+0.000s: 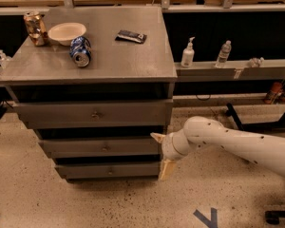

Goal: Open middle drawer

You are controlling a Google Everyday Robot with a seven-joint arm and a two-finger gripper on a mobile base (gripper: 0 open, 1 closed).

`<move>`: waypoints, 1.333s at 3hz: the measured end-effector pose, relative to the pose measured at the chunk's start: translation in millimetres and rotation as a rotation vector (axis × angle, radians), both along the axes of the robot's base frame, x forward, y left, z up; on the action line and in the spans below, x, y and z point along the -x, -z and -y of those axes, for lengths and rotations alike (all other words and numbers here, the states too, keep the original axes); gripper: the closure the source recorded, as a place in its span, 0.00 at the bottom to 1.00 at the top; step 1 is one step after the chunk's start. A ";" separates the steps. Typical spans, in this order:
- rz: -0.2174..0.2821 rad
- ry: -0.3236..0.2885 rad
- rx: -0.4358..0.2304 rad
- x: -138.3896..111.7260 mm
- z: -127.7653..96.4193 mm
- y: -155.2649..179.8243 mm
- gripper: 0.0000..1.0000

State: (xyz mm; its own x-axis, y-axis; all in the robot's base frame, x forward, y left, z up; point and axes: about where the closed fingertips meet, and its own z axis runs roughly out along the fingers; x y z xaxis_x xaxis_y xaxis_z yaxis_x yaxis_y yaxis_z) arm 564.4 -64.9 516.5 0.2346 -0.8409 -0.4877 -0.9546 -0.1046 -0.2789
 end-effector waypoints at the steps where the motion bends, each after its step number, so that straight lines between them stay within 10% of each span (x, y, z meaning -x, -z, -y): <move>1: 0.146 -0.015 0.076 -21.3 -17.5 32.2 0.00; 4: 0.312 -0.044 0.155 -90.8 -70.8 62.1 0.00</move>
Offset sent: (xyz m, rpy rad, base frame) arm 0.0821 0.0574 -0.0665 -0.1868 -0.3719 -0.0129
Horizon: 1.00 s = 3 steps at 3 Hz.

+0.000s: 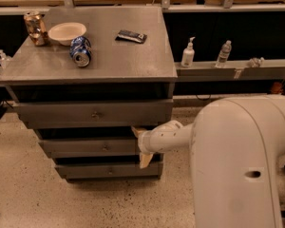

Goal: Open middle drawer

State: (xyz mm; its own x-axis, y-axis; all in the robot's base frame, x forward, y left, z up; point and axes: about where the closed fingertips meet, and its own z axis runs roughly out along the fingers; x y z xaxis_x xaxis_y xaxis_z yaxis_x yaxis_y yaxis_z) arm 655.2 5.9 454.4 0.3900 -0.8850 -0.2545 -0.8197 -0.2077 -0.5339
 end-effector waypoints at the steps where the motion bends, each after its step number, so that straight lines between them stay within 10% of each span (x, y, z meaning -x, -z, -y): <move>1: -0.018 -0.009 0.001 -11.7 -16.2 13.8 0.00; 3: -0.072 -0.049 0.008 -17.4 -36.9 34.4 0.18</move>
Offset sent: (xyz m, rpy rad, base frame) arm 0.0347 0.0338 -0.0354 0.0002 0.0759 0.0329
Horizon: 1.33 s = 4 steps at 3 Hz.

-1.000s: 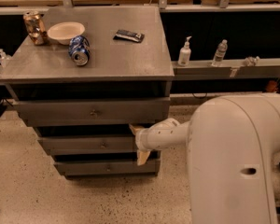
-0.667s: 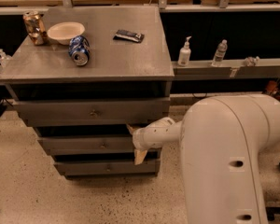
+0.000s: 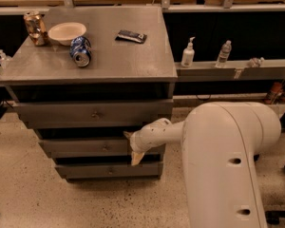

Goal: Open middle drawer

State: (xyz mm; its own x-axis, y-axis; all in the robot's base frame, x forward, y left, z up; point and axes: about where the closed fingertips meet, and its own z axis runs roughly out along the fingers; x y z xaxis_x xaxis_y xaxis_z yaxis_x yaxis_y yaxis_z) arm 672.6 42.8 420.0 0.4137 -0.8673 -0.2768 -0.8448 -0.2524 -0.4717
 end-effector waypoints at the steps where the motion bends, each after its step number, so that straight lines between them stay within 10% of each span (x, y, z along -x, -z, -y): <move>1: -0.039 -0.022 0.003 2.7 -3.2 9.5 0.18; 4: -0.147 -0.072 -0.017 74.0 17.9 22.1 0.24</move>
Offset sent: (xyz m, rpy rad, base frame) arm -0.0456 -0.0160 -0.0243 -0.0005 0.1427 0.0713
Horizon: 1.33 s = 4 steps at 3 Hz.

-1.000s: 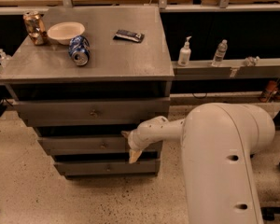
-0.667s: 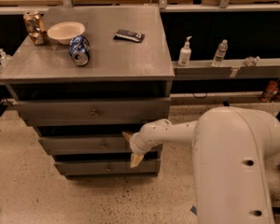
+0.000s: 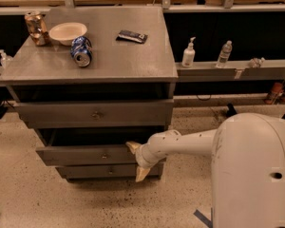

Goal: Open middle drawer

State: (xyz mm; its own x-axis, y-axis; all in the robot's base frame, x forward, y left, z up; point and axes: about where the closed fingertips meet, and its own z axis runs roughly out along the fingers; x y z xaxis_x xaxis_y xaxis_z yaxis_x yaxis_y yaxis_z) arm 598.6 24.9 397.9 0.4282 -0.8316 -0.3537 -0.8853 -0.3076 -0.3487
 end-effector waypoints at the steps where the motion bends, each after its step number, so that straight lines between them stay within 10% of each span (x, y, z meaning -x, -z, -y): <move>1: 0.000 0.000 0.000 0.1 0.0 -1.9 0.31; 3: 0.000 0.000 0.000 0.1 0.1 -4.4 0.00; 4: 0.001 0.002 -0.005 -0.7 0.8 -6.1 0.00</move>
Offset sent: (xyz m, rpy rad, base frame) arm -0.0626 -0.0470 0.0485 0.1700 0.0086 -0.0405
